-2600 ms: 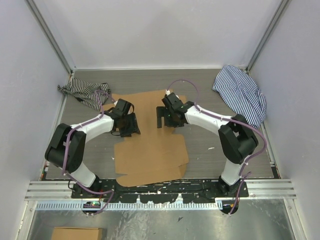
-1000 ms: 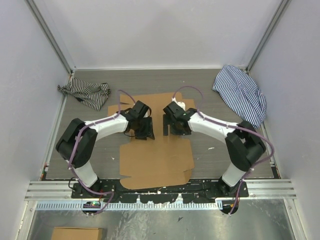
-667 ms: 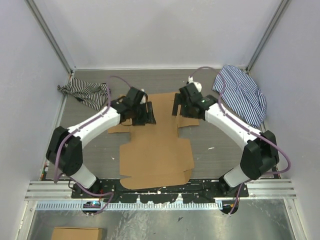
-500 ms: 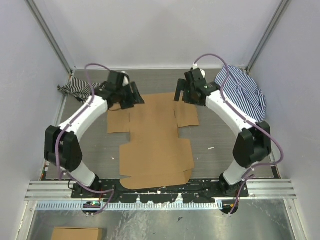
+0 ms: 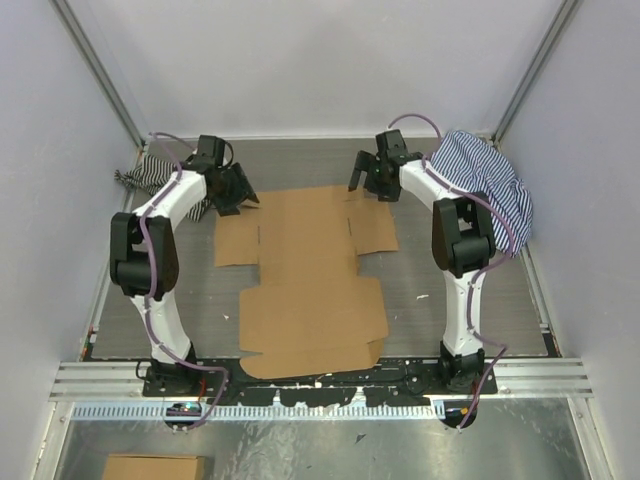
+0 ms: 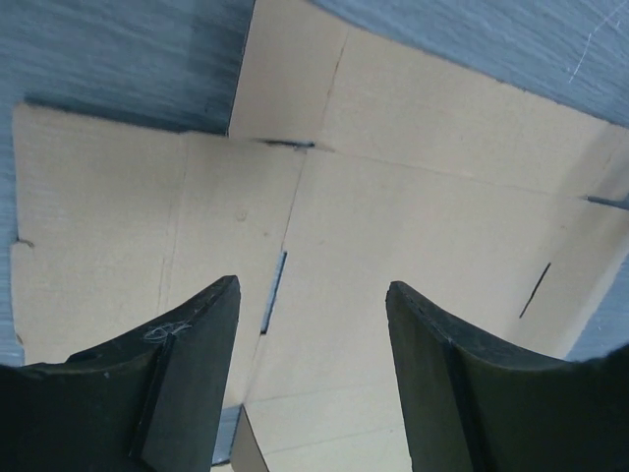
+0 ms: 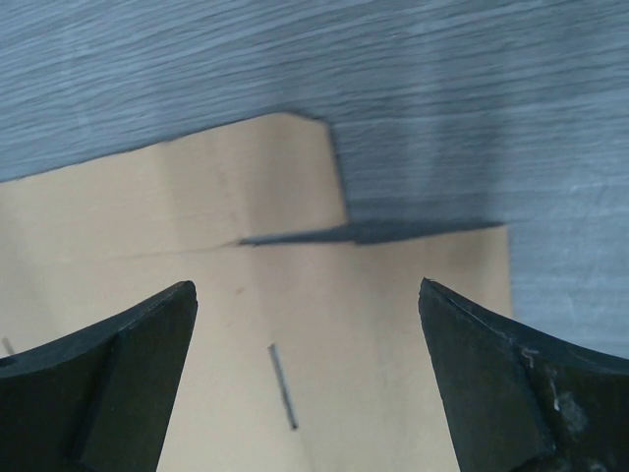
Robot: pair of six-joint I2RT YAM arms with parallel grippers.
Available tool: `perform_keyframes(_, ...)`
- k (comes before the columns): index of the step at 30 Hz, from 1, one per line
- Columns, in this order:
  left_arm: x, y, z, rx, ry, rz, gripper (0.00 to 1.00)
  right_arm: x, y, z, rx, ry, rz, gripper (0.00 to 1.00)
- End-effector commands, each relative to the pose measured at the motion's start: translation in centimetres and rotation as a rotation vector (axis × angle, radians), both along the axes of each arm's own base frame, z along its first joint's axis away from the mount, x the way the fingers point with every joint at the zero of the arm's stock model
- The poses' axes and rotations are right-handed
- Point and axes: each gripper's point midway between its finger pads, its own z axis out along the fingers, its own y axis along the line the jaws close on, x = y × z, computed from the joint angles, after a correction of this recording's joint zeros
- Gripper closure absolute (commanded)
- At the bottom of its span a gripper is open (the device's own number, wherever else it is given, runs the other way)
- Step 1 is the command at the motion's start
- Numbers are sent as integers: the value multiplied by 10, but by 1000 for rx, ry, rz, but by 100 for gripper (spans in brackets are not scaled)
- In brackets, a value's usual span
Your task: Fold the paper box
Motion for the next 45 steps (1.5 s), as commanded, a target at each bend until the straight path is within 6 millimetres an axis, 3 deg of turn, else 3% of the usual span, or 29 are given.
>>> perform_keyframes(1,24,16,14,67,-46,1,32,34,10,16,61,-107,60,0)
perform_keyframes(8,44,40,9,94,-59,39,32,50,18,-5,60,-110,111,0)
perform_keyframes(18,47,32,-26,63,1,-9,33,68,20,-21,19,-98,138,0)
perform_keyframes(24,46,29,-37,48,18,-29,34,62,27,-30,15,-75,181,2)
perform_keyframes(34,46,23,-50,26,35,-53,34,36,68,-34,48,-51,307,3)
perform_keyframes(41,44,20,-55,11,41,-60,46,30,68,-21,51,-68,303,4)
perform_keyframes(45,43,20,-54,7,38,-57,47,24,74,-7,94,-83,327,4)
